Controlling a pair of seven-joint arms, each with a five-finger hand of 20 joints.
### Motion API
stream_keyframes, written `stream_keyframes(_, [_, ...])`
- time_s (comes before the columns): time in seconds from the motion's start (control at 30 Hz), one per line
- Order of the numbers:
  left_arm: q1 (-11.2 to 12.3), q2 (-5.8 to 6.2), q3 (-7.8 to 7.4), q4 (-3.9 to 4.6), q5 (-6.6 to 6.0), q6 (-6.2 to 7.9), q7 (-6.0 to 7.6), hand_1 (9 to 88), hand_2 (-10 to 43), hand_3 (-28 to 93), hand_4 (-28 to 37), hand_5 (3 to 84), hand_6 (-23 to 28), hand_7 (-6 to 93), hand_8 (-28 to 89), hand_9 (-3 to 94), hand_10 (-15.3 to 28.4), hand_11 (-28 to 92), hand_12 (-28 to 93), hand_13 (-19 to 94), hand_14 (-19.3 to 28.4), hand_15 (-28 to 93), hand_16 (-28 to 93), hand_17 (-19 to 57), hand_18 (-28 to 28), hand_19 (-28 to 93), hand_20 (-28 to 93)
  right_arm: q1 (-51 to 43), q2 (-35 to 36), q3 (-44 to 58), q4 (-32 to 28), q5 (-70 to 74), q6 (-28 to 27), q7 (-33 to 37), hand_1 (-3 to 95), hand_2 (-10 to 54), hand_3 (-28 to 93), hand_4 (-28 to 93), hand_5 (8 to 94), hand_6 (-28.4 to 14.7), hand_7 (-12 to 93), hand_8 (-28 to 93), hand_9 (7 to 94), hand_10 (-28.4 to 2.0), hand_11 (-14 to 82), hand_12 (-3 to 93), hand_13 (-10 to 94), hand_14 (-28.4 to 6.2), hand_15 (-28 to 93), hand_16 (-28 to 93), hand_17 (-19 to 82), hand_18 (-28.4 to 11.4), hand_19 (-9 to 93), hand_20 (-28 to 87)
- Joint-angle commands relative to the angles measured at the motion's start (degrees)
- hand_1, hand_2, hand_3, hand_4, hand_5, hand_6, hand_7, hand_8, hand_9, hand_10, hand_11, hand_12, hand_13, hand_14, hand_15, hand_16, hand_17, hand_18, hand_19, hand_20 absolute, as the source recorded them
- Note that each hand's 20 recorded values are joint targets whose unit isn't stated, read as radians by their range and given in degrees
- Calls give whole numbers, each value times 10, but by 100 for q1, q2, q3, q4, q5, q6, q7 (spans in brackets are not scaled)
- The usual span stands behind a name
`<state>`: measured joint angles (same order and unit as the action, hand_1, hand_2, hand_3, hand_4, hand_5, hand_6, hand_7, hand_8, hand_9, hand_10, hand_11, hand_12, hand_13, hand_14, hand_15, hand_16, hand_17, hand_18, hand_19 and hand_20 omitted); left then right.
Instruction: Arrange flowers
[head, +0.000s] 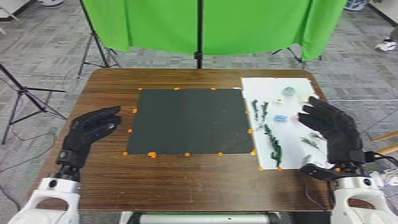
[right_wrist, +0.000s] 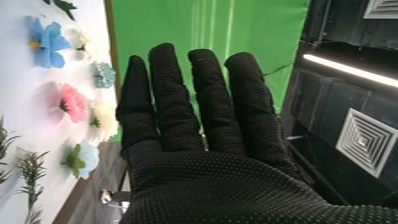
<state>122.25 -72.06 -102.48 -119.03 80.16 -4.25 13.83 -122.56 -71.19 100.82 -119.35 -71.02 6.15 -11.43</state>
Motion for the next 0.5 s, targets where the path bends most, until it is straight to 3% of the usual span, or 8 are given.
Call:
stream_keyframes(0.03, [92,-36,-22,-6,-31,20,-38,326,-94,635,-146,509,35,145,-58,509,138,198,144,424,189,219,14,107,139,126,238,-85,7,-17,-107,-177,6,192,79,-95,675,-283,475,-49,103,-75,494,-152,65,174,435,-178,128,254,171,-194,325,372])
stream_keyframes(0.23, [88,-52,-22,2,-26,-80,-40,325,-94,635,-145,509,35,144,-58,509,139,198,144,424,189,220,13,106,140,129,238,-82,20,16,-190,-465,-64,538,90,-95,685,-282,472,-50,100,-75,492,-154,63,175,472,-178,144,273,154,-208,450,440])
stream_keyframes(0.3, [92,-49,-16,-2,-14,-54,-26,323,-95,637,-143,508,35,145,-58,509,140,198,144,424,189,220,12,106,141,133,240,-97,73,-58,-289,-623,204,775,105,-95,692,-281,476,-54,102,-75,496,-158,66,178,491,-175,177,288,153,-214,494,461])
stream_keyframes(0.4, [76,-30,-17,2,-24,-42,-45,324,-95,636,-144,507,36,144,-58,509,139,198,144,424,189,221,12,107,142,143,245,-44,267,-384,-463,-1354,1105,1396,171,-95,696,-268,538,-62,134,-68,564,-166,150,212,557,-169,345,270,194,-222,596,515])
stream_keyframes(0.5, [95,-28,-34,-18,-16,-62,-50,324,-95,636,-144,507,36,142,-58,508,140,197,144,423,190,222,13,107,142,145,246,-71,502,-652,-641,-2905,1567,2166,234,-95,690,-275,595,-59,172,-59,631,-170,247,246,616,-162,528,280,251,-231,701,582])
